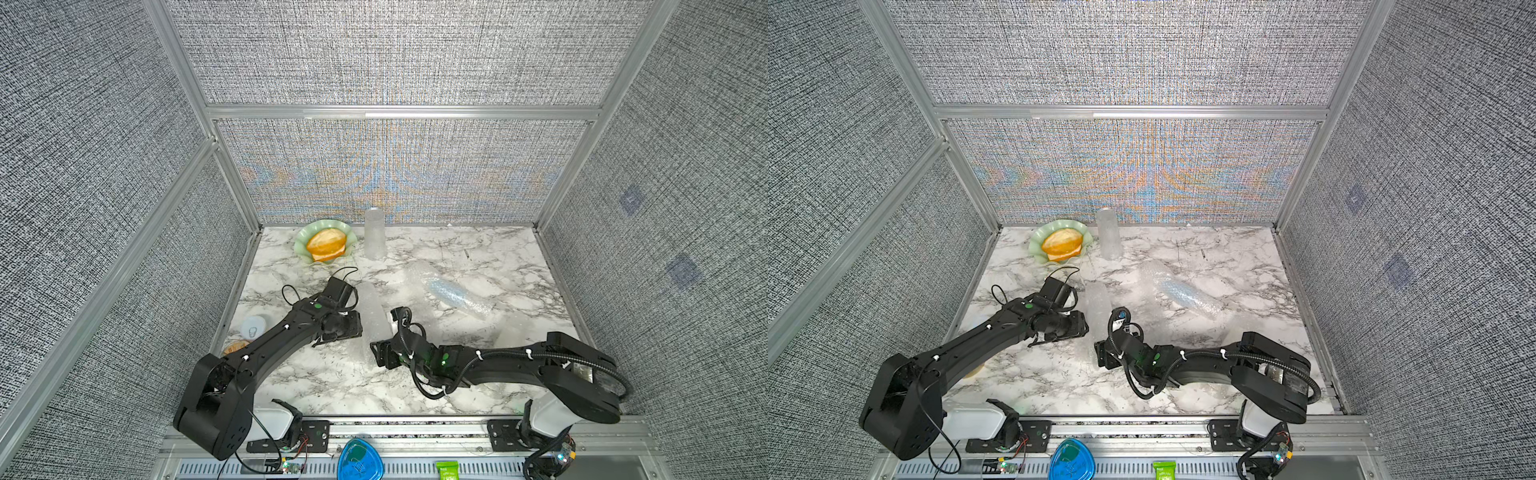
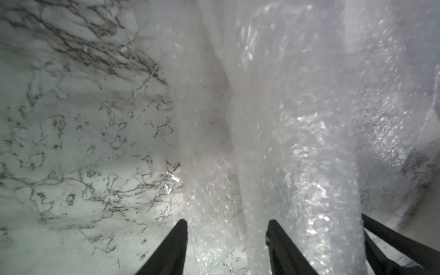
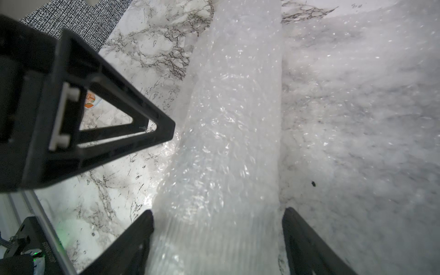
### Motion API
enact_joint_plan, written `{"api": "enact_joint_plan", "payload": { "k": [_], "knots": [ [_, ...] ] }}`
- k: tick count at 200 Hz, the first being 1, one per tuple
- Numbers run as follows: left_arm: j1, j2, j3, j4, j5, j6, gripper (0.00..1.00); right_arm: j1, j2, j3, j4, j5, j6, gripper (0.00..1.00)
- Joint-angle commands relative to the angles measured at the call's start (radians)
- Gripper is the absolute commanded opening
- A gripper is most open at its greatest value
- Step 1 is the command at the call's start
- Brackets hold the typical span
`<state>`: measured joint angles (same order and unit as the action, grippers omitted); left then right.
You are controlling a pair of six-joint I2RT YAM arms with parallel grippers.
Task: Unwrap the vase from the bubble wrap
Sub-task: Unwrap the bubble wrap.
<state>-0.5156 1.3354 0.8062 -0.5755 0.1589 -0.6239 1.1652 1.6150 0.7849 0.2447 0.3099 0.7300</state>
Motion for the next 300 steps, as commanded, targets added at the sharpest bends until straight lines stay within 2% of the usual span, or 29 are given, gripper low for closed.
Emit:
{"api": "enact_joint_plan", "payload": {
  "k": [1, 62, 141, 300],
  "knots": [
    [-0.001, -0.012, -0.029, 0.035, 0.035, -0.027, 0.56, -0.001, 0.002, -0.006, -0.108, 0.036, 0.001, 0.78],
    [0.002, -0.037, -0.094, 0.075, 0.086, -0.071, 0.56, -0.001, -0.006, -0.012, -0.104, 0.038, -0.001, 0.78],
    [0.032, -0.112, -0.150, 0.061, 0.086, -0.100, 0.61, 0.000, -0.022, -0.040, -0.085, 0.035, 0.012, 0.77],
    [0.037, -0.076, -0.148, 0.177, 0.180, -0.144, 0.60, -0.060, -0.102, -0.170, -0.007, -0.014, 0.091, 0.77]
  ]
}}
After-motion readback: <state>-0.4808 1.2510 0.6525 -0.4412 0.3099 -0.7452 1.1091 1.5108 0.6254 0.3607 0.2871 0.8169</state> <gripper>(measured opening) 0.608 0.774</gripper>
